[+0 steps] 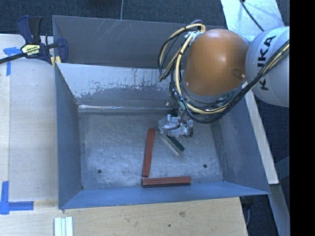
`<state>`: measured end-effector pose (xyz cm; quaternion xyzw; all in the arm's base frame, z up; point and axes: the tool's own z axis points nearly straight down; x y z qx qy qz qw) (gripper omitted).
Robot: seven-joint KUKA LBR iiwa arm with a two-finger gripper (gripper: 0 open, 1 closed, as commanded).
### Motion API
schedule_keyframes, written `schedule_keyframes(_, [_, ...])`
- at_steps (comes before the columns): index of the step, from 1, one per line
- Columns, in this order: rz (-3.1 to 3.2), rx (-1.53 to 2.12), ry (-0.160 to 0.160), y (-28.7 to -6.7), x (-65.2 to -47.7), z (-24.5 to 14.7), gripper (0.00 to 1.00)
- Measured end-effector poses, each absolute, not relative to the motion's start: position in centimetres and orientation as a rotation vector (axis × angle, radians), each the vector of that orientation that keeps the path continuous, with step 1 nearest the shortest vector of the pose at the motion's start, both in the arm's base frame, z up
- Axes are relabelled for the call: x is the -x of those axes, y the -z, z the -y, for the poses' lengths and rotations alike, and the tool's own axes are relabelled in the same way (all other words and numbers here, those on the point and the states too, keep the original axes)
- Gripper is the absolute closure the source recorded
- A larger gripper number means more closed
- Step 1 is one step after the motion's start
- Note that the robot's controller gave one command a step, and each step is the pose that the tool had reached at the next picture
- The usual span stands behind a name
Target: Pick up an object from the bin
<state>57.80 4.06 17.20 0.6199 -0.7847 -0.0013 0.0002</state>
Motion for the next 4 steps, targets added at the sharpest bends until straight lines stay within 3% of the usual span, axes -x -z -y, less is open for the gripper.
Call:
schedule_keyframes(1, [2.468,-1.946,0.001,-17.3,-57.9,-4.0,0.0])
schedule_keyframes(2, [2.172,-2.269,0.005,-7.8,-59.9,-8.1,0.0])
schedule_keyframes(3, [2.177,-2.267,0.003,-7.9,-60.0,-8.0,1.0])
schedule_keyframes(4, [2.142,-2.309,-0.007,-22.3,-54.8,-8.7,1.0])
